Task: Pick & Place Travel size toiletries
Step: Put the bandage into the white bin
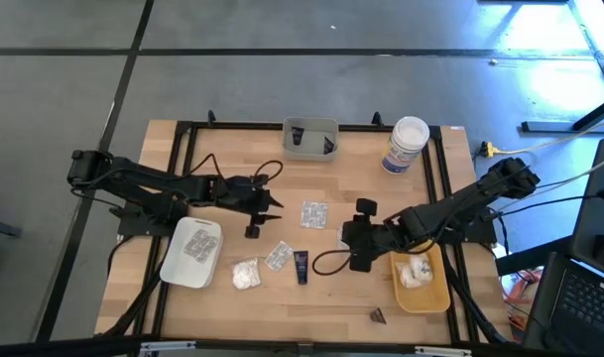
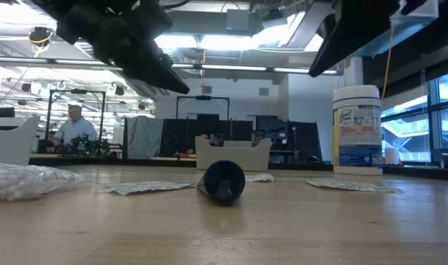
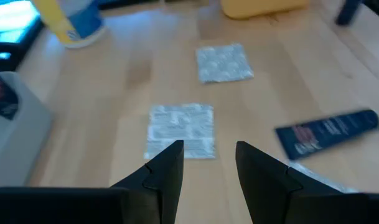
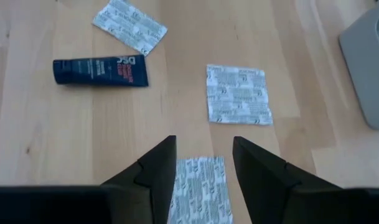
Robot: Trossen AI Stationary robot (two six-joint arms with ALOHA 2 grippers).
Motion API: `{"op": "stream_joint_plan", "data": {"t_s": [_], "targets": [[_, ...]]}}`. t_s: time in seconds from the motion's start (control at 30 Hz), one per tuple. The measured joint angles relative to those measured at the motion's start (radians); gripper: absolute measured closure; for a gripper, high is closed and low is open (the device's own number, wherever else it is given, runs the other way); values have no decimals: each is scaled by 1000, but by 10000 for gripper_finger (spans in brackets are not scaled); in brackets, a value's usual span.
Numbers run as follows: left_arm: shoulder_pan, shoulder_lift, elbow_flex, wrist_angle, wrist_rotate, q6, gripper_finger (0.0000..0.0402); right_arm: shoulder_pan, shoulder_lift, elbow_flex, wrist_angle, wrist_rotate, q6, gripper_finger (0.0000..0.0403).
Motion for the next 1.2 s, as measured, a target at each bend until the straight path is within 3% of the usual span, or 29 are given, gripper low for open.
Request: {"op": "stream_joint_plan", "data": {"t_s": [0.5, 0.83, 1.2], "targets": [[1, 62, 0, 8, -69, 39, 259, -28, 0, -38, 45, -77, 19, 238], [1, 65, 0, 8, -69, 39, 259, -27, 1, -212, 317, -198, 21, 224], [1, 65, 0, 8, -69, 54, 258, -12, 24, -342, 545, -228, 6, 251]]}}
